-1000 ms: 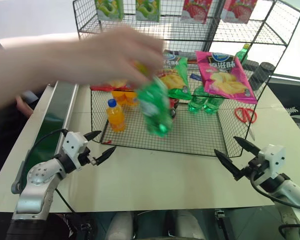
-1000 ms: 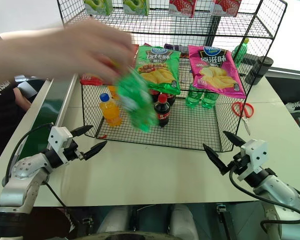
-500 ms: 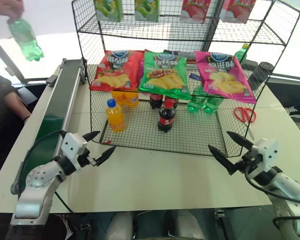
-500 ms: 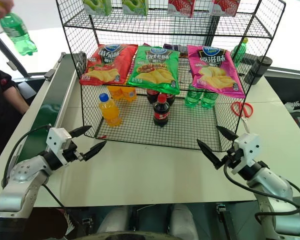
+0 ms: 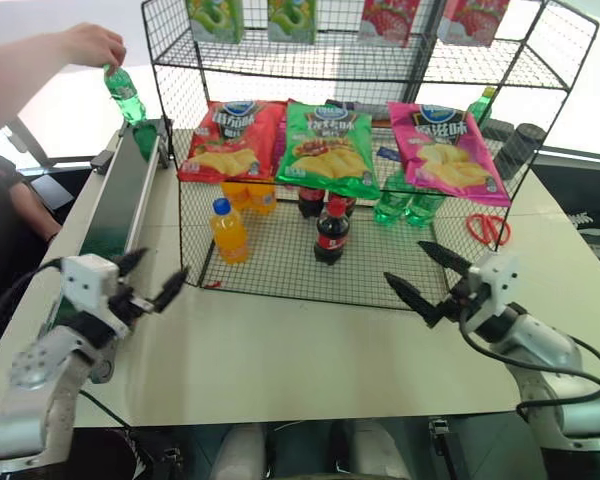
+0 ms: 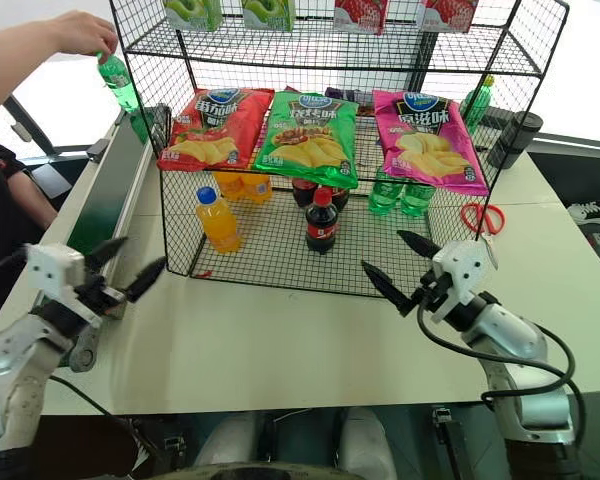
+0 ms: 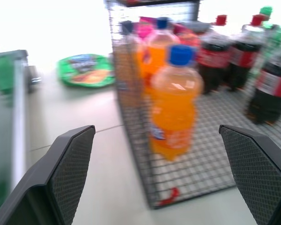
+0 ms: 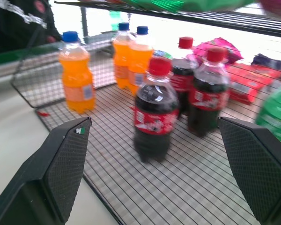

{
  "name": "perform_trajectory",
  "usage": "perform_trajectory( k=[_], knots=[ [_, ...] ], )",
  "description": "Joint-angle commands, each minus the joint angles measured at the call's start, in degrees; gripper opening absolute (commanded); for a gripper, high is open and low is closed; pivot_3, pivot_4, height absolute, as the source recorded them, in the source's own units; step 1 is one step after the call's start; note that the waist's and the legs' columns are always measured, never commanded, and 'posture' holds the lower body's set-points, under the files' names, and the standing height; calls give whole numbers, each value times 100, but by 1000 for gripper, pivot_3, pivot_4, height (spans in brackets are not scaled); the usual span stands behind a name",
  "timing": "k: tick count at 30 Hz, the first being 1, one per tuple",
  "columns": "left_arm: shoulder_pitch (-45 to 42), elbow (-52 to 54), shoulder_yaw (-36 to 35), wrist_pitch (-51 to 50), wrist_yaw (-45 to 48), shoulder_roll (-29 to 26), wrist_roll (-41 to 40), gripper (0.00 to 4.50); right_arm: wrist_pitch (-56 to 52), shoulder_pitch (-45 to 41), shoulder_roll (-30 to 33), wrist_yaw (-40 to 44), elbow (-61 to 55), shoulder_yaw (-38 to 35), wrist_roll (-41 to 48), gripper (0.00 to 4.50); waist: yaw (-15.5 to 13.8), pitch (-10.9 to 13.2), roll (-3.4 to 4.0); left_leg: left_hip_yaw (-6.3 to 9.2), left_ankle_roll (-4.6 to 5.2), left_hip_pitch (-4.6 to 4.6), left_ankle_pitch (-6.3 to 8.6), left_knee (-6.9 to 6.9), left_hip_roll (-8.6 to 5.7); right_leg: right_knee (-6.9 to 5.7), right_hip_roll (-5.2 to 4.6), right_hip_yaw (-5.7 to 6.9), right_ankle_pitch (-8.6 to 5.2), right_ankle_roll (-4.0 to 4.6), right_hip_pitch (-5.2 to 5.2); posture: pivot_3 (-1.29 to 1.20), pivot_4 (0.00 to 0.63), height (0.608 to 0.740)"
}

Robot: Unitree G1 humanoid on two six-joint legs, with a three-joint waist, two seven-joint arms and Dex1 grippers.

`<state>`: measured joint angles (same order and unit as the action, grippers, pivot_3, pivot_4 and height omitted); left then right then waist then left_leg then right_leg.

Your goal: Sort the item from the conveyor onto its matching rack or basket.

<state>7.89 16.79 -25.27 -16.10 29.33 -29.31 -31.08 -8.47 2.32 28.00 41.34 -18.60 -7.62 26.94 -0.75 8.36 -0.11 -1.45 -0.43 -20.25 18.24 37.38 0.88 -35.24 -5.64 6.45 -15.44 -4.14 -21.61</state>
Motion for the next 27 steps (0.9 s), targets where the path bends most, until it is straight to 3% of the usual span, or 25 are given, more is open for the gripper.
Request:
perform_trajectory(
  k=[1,11,27],
  knots=[
    [-108,-124,-421,-144,-449,46,-60,4500,63,-202,-132,-32,-41,227,-105,4469,-8,-2,-3,0,0,-1,0,1,0,0,1,0,0,0,0,0,150,732],
    [-492,-1114,-475,332,-925,112,573,4500,188,-394,-622,37,74,1024,-397,4469,0,-9,-17,2,-1,-3,-1,0,-2,-2,3,3,0,0,-3,0,150,732],
    [-709,-1302,-355,388,-1075,291,708,4500,-556,-28,-835,-588,-729,1555,-535,4469,2,-12,-21,1,-4,-5,-1,-1,-1,0,-2,2,0,-1,-6,0,150,732]
  ],
)
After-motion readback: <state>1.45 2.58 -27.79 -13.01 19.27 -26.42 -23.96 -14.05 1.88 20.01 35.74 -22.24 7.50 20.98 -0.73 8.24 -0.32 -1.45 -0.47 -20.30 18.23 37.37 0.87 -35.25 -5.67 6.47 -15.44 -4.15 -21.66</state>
